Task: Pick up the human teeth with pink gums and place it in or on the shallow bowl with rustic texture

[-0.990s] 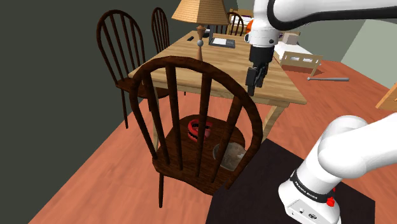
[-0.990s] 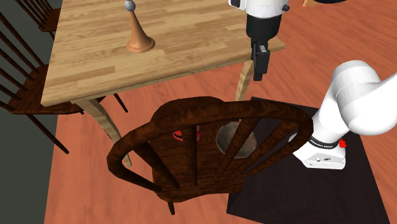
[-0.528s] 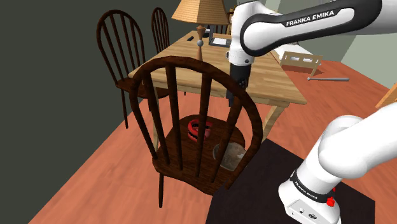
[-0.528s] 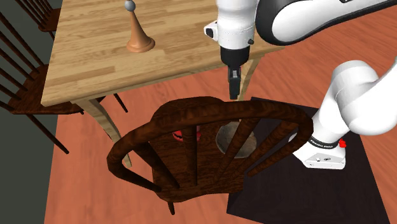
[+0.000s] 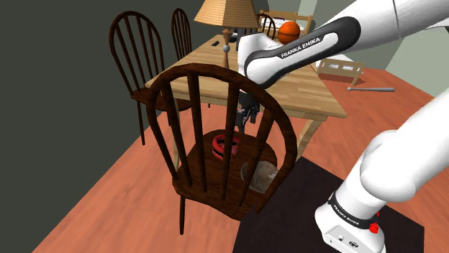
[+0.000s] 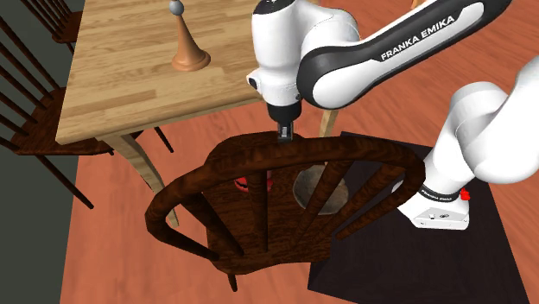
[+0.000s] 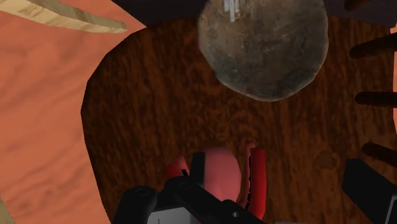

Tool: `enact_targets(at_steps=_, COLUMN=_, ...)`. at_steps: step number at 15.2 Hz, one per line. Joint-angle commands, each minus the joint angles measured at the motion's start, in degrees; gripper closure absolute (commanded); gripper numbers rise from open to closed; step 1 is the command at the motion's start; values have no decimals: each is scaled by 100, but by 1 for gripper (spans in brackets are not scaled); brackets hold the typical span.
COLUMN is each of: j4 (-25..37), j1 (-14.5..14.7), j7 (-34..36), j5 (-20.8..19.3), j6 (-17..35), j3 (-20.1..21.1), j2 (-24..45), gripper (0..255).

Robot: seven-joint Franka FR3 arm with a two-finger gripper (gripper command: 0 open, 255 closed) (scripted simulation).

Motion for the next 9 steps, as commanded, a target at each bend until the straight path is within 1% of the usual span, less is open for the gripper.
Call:
enact_targets(at_steps=1, j4=184, j1=19, j7=100, j5=-43, j6=339, j3=65, j2=511, gripper=0)
enact_targets(at_steps=5, j4=563, j1=53, j7=266, j5=-180, j6=865, j3=134, j2=1411, gripper=0)
enact_targets(at_steps=9, j4=1063, j1=119, j7=443, j5=-360, j6=1276, j3=156, j2=2320, gripper=0)
